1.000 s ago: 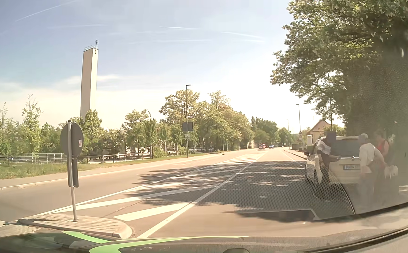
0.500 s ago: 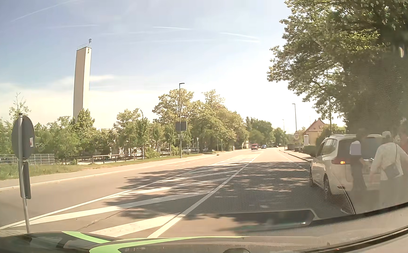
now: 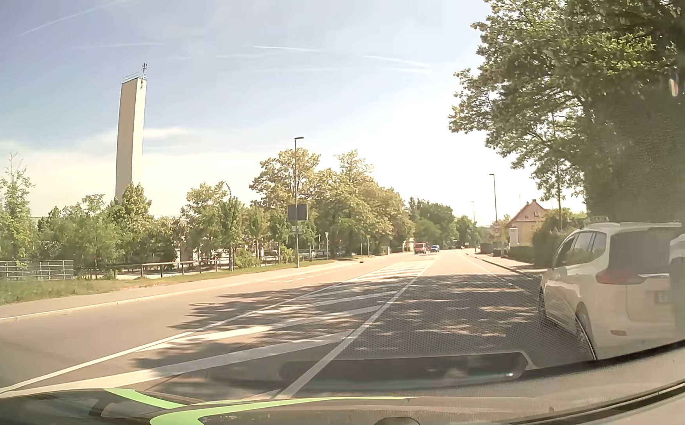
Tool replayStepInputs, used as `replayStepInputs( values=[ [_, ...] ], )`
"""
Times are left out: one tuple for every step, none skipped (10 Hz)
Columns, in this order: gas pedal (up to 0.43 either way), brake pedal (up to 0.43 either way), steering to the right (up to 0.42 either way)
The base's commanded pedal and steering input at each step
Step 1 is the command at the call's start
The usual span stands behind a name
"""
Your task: Follow the waypoints while adhering to traffic rules and regulations
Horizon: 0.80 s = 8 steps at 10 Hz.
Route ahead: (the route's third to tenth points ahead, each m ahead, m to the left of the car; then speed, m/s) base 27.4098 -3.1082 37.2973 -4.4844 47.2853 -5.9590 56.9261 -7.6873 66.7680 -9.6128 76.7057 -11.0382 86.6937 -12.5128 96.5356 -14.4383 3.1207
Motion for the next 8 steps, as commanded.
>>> replayStepInputs(
  values=[
    [0.209,0.000,0.025],
    [0.209,0.000,0.030],
    [0.209,0.000,0.031],
    [0.209,0.000,0.034],
    [0.209,0.000,0.038],
    [0.209,0.000,0.049],
    [0.209,0.000,0.059],
    [0.209,0.000,0.074]
  ],
)
